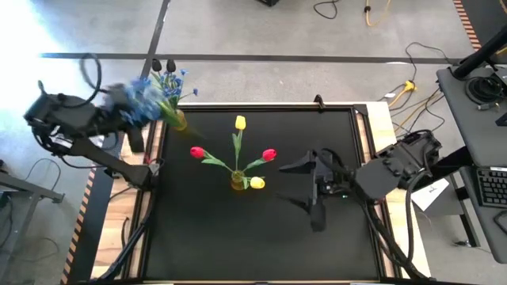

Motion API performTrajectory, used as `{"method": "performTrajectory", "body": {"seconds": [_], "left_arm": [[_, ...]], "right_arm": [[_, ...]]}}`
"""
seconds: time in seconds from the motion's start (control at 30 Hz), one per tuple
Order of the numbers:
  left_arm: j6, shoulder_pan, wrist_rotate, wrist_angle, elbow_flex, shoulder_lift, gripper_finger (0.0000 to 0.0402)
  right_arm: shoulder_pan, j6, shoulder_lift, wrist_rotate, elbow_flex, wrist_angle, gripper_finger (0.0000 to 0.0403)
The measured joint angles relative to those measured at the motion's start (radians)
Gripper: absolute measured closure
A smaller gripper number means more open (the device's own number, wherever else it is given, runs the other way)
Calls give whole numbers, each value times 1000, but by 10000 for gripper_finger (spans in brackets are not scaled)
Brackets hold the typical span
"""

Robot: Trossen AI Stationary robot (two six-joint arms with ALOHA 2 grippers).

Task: Sort flowers into vase by color
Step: Put the blue flowers into the top vase

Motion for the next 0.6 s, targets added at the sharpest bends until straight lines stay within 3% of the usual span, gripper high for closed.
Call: {"method": "performTrajectory", "body": {"seconds": [0.1,0.17,0.3,0.43,0.6], "left_arm": [[-177,2,-203,-219,-3,-25,401],[-299,2,-275,-330,-26,-30,401],[-336,7,-350,-231,-172,-74,402],[-428,46,-461,-269,-332,-93,402],[-491,169,-475,-272,-512,-99,401]], "right_arm": [[-20,-25,0,0,0,-7,142],[-30,-38,0,-1,0,-11,145],[-49,-39,0,-1,0,-36,150],[-55,-38,0,-1,-1,-65,151],[-55,-18,0,-2,-1,-85,150]]}}
